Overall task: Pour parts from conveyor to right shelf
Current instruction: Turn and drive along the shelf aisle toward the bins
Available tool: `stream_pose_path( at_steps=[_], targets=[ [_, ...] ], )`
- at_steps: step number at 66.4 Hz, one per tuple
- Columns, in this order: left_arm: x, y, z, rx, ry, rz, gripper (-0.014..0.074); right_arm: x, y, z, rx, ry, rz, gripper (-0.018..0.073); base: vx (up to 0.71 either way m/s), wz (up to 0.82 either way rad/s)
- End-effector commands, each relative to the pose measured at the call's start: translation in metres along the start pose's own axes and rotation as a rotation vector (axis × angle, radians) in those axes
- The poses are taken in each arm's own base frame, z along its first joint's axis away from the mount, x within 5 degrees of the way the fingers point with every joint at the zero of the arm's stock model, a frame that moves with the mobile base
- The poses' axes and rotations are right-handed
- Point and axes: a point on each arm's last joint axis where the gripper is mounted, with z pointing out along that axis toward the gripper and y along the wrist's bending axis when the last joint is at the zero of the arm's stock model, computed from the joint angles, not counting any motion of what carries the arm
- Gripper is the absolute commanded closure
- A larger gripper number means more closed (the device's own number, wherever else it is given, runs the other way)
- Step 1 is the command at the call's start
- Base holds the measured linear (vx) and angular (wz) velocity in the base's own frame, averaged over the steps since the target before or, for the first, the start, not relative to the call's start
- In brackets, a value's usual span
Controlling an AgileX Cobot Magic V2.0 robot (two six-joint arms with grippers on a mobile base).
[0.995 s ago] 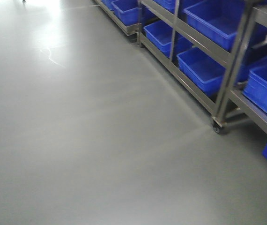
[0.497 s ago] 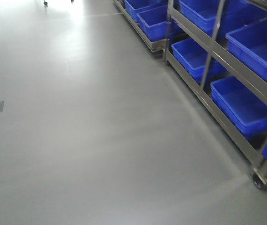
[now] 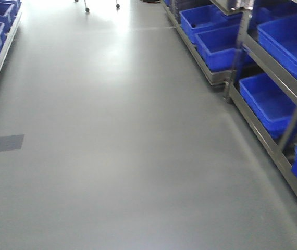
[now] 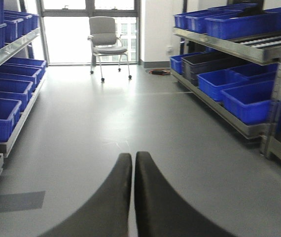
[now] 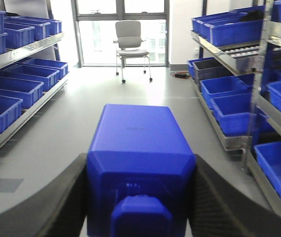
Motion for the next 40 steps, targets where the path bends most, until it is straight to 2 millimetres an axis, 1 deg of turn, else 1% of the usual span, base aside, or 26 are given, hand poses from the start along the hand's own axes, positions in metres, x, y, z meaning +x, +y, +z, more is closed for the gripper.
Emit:
stream_pose_path(
  at_steps=[1,14,40],
  targets=[
    [-0.013,-0.0003,-0.0001,0.002,-0.084,-0.016,0.0602,-0.0153,-0.0008,-0.0003,0.01,-0.089,-0.01,0.0564,0.77,0.28],
    [-0.013,-0.0003,-0.0001,0.002,-0.084,-0.016,0.0602,-0.0153,-0.0008,-0.0003,0.01,-0.089,-0.01,0.0564,0.78,0.22],
    [-0.013,-0.0003,-0.0001,0.002,-0.084,-0.016,0.0602,-0.0153,-0.0008,-0.0003,0.01,-0.088,-0.01,0.0564,0.75,0.12]
  ],
)
